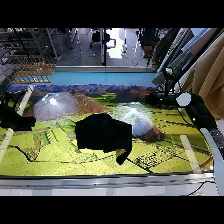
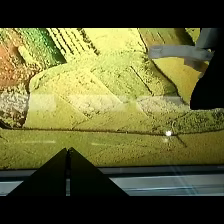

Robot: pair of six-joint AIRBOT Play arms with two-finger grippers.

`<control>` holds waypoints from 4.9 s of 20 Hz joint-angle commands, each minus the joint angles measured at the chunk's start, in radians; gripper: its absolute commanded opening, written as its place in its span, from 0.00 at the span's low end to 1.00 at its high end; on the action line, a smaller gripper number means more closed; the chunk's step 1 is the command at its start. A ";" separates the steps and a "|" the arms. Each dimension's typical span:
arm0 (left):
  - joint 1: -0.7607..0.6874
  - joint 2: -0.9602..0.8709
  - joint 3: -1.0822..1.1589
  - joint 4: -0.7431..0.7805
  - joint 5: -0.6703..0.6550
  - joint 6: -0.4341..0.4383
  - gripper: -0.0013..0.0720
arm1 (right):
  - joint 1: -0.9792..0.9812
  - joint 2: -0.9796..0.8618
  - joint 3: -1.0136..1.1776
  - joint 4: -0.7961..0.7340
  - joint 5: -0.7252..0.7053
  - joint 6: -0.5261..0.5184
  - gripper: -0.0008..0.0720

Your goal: Fold the clothes and pants, and hang the long-sleeved shirts on hangers.

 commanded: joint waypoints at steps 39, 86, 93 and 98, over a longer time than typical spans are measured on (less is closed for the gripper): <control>-0.420 -0.067 -0.626 -0.688 0.734 0.321 0.96 | 0.349 0.033 -0.438 0.026 0.295 -0.288 0.88; -0.048 0.641 -0.364 -1.289 0.695 0.528 0.05 | 0.389 0.155 0.608 -0.369 0.492 -0.419 0.03; -0.035 0.008 -0.378 -1.096 0.991 0.529 0.39 | 0.237 -0.573 0.618 -0.151 0.045 -0.234 0.53; 0.087 -0.233 -0.283 -1.078 0.805 0.525 0.87 | 0.101 -0.555 0.632 -0.090 0.332 0.021 0.69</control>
